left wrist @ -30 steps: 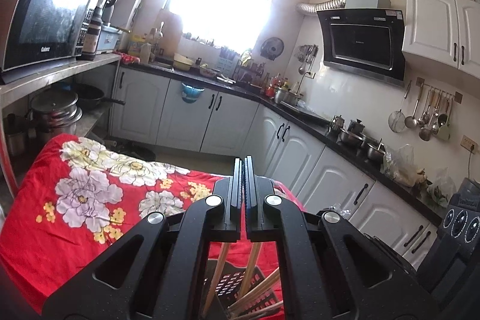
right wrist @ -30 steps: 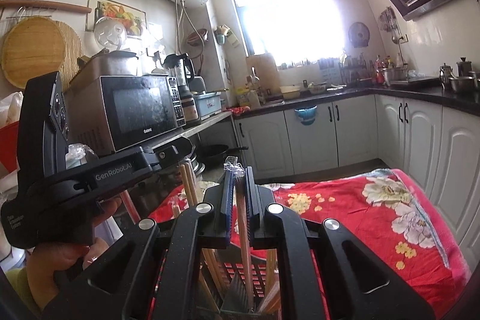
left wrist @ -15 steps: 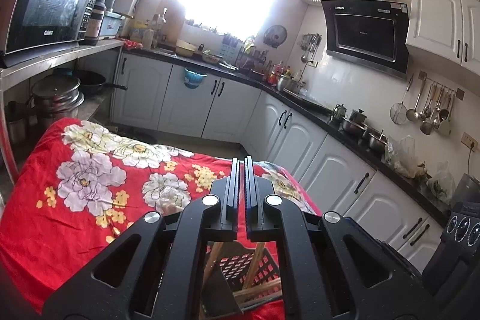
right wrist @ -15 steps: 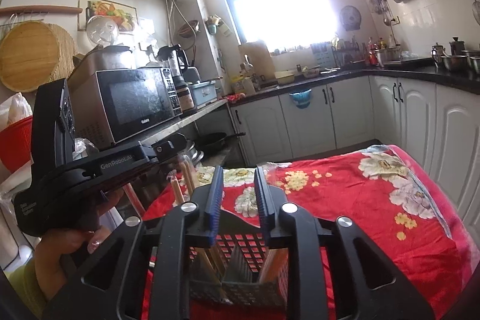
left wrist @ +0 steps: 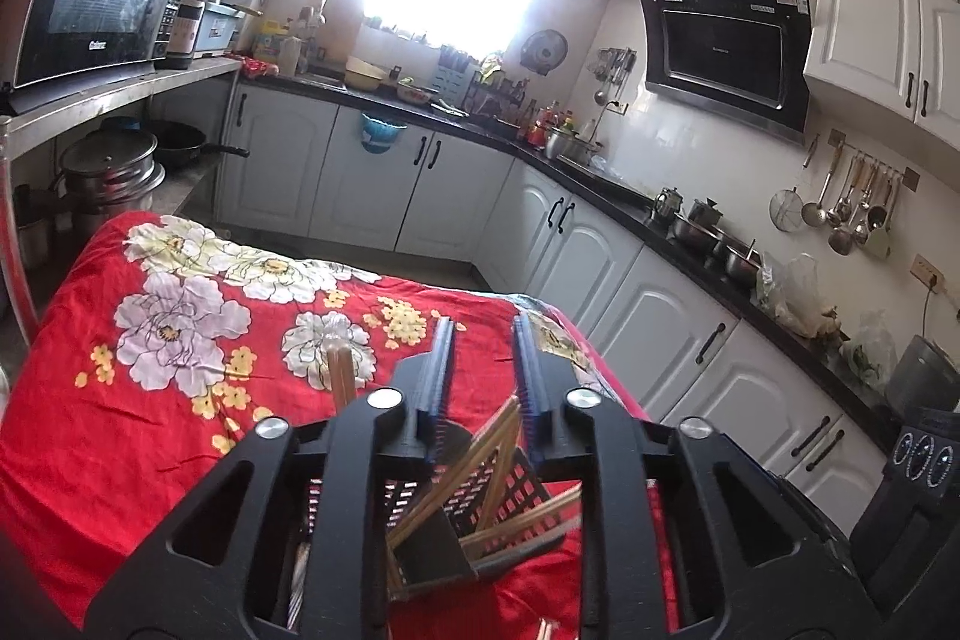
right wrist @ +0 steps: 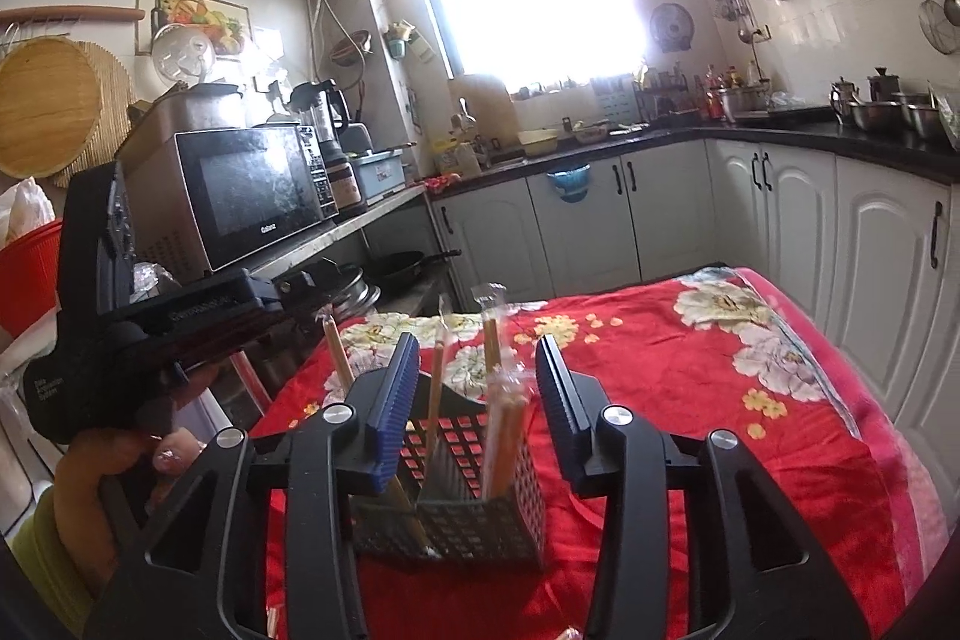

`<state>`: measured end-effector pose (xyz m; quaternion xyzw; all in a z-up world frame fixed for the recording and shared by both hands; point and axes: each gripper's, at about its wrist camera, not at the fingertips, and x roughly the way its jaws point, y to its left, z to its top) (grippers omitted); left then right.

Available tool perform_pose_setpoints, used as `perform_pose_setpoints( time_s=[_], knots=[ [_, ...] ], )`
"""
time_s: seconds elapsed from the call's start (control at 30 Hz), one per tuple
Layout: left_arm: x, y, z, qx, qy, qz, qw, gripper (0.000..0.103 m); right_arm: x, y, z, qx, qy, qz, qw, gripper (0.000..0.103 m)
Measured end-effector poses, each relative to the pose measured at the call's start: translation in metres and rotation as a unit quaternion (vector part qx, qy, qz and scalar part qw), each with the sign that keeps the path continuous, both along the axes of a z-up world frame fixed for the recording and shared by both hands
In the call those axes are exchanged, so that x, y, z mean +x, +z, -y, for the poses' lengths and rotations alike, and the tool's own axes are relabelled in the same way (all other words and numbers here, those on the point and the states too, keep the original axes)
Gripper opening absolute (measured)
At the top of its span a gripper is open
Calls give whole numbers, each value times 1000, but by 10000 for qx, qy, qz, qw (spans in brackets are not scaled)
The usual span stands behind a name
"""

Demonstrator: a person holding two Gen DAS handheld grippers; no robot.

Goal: Organize utensils
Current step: 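Withdraw both open tools from the basket toward the remaining chopsticks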

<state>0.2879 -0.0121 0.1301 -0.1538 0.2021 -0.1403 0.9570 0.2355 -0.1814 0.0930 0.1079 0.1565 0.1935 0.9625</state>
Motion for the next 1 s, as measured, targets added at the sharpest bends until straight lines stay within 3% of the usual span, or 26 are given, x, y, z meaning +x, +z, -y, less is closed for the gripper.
perform_pose_setpoints(
  time_s=[0.3,0.37,0.5,0.57,0.7,1.0],
  knots=[
    [-20,2,5,52,-143,-59,9999,35,-12,-5,11,57,-129,-168,9998,44],
    [-24,2,7,65,-189,-72,9998,43,-16,-5,13,62,-142,-174,9997,46],
    [-31,2,10,107,-256,-75,9996,47,-22,-6,16,63,-153,-193,9997,47],
    [-36,1,11,139,-269,-70,9995,55,-26,-7,18,34,-156,-196,9997,50],
    [-45,0,10,122,-316,-125,9993,60,-34,-7,21,10,-164,-217,9996,53],
    [-69,-7,6,137,-286,-136,9994,91,-50,-9,24,-28,-152,-289,9995,57]
  ],
)
